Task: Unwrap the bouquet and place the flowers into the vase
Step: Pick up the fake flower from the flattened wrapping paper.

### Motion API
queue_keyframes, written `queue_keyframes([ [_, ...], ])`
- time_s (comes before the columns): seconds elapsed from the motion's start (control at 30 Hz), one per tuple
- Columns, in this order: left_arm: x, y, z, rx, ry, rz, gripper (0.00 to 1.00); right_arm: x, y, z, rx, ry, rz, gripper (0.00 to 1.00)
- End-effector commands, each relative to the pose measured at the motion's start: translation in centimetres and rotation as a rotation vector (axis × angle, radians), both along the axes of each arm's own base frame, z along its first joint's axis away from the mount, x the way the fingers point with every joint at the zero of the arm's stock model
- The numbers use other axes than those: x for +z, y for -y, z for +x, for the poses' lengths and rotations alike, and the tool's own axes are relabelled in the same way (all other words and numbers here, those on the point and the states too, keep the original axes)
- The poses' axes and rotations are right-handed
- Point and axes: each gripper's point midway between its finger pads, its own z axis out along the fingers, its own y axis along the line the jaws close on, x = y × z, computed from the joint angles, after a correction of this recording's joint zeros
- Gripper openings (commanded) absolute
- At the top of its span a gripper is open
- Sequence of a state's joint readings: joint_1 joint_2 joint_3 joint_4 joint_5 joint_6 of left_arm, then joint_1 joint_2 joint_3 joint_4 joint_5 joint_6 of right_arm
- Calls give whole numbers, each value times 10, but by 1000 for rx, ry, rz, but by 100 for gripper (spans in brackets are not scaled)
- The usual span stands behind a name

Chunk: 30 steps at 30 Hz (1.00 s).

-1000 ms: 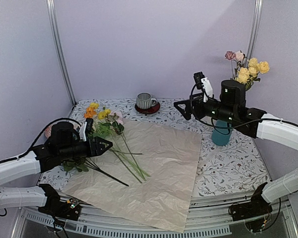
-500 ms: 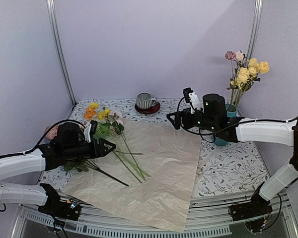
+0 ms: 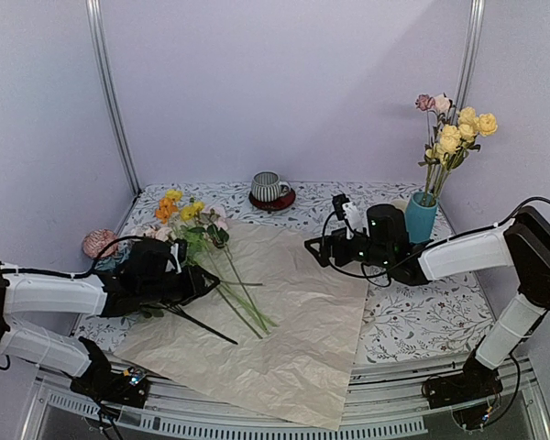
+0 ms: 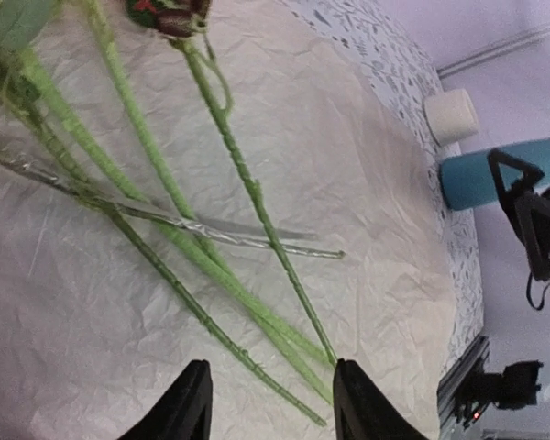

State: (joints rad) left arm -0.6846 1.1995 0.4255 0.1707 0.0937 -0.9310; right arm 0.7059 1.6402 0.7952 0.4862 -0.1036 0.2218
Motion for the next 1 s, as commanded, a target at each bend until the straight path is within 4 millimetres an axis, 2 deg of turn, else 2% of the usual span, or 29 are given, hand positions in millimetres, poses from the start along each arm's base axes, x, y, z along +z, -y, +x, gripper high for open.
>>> queue_keyframes([
  [0.0,-4,-7,19,163,-8,-40,45,6,-8,0,24,20,54,98],
  [0.2,-7,-4,32,231,-32,-80,45,5,-12,-4,51,22,56,97],
  [0.33,-1,14,42,161,2,-82,46,2,-22,-8,114,12,56,90],
  [0.47,-8,23,56,158,-29,-19,46,0,-25,-9,128,4,55,90],
  [0.6,-10,29,68,177,-29,-28,45,0,-24,-9,123,8,49,91],
  [0.97,-47,33,95,210,-126,7,42,0,-25,-8,123,13,40,91],
])
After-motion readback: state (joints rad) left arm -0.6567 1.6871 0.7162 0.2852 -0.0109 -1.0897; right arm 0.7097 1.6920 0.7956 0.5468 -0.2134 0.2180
